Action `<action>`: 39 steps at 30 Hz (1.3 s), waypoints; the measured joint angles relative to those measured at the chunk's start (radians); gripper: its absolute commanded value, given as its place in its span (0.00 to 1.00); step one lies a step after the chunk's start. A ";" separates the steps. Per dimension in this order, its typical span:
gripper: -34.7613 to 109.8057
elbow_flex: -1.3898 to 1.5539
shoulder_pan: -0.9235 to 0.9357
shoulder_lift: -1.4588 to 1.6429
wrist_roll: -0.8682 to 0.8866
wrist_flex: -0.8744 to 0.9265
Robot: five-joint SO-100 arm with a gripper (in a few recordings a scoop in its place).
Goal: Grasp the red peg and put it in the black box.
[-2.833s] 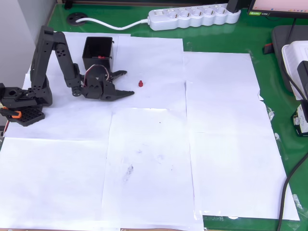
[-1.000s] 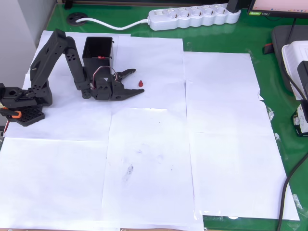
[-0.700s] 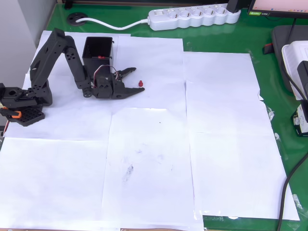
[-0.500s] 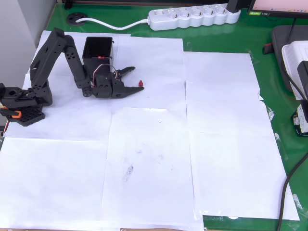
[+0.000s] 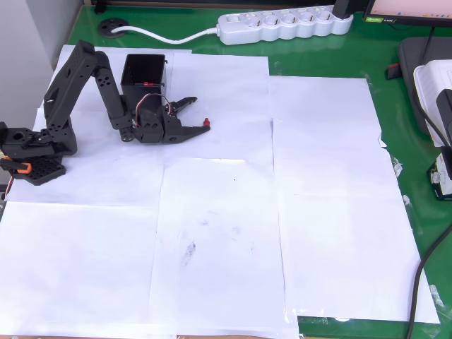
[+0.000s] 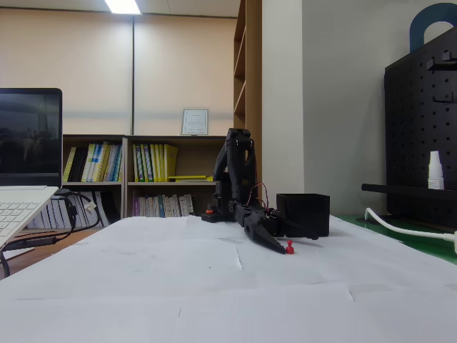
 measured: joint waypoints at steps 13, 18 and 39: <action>0.24 0.000 0.000 0.003 -0.006 -0.002; 0.24 0.000 0.000 0.005 -0.018 -0.003; 0.24 -0.031 0.012 -0.198 0.100 0.256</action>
